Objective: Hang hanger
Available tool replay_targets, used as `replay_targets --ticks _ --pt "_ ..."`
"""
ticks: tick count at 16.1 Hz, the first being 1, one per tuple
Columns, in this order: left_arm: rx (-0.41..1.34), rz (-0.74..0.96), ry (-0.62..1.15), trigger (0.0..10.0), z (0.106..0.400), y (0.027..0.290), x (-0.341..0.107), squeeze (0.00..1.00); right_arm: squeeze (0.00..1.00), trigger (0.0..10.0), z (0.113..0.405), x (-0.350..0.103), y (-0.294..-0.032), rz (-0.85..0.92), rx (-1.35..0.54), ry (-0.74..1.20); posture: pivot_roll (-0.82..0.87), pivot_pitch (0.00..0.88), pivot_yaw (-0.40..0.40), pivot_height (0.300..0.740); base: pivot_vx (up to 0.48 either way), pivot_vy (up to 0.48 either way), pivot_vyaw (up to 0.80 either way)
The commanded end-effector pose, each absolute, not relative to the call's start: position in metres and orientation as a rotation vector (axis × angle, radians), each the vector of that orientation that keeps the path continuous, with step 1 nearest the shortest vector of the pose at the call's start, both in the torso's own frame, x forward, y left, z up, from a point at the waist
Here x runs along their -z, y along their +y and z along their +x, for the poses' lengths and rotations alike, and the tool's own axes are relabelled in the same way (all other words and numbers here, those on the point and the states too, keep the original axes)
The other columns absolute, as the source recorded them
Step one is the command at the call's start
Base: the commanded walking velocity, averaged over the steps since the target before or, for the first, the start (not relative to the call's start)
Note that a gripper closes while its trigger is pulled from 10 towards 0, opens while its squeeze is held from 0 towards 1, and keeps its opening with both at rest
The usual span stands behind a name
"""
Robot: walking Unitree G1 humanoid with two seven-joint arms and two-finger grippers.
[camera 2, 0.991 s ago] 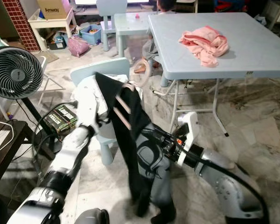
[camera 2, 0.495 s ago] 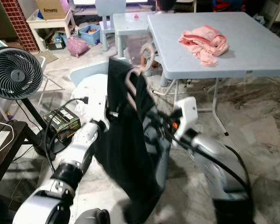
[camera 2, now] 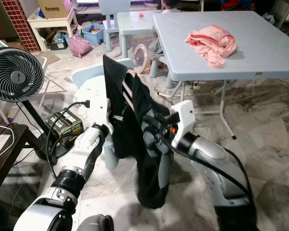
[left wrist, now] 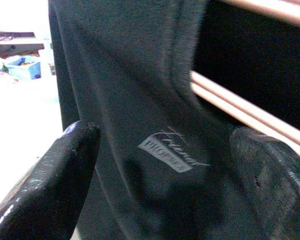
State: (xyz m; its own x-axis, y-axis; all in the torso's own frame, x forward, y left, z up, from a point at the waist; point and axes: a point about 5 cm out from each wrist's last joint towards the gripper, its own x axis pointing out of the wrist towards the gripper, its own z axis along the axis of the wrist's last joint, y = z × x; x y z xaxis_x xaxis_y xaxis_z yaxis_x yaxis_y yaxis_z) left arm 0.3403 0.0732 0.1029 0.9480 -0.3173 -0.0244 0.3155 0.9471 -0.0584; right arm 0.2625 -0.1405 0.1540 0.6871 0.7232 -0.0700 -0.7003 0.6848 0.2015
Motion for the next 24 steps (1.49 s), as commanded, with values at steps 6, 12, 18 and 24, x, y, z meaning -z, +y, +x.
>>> replay_targets --ticks 6,12,18,24 --pt "0.259 -0.063 0.000 10.0 0.357 0.082 -0.119 0.00 0.00 10.0 0.224 -0.166 -0.127 0.181 -1.143 0.222 -0.14 0.006 0.017 0.740 0.000 0.000 0.00" --pt "0.142 -0.013 0.003 10.0 0.369 0.125 -0.122 0.00 0.00 10.0 0.219 -0.158 -0.177 0.025 -1.149 0.377 -0.13 0.006 0.016 0.740 0.000 0.000 0.00" --pt "0.125 0.064 -0.012 10.0 0.363 0.147 -0.117 0.00 0.00 10.0 0.243 -0.144 -0.237 -0.276 -0.940 0.462 -0.13 0.009 0.015 0.740 0.000 0.000 0.00" --pt "0.060 0.096 -0.038 10.0 0.361 0.173 -0.124 0.00 0.00 10.0 0.223 -0.139 -0.269 -0.493 -1.073 0.642 -0.13 0.014 0.014 0.740 0.000 0.000 0.00"
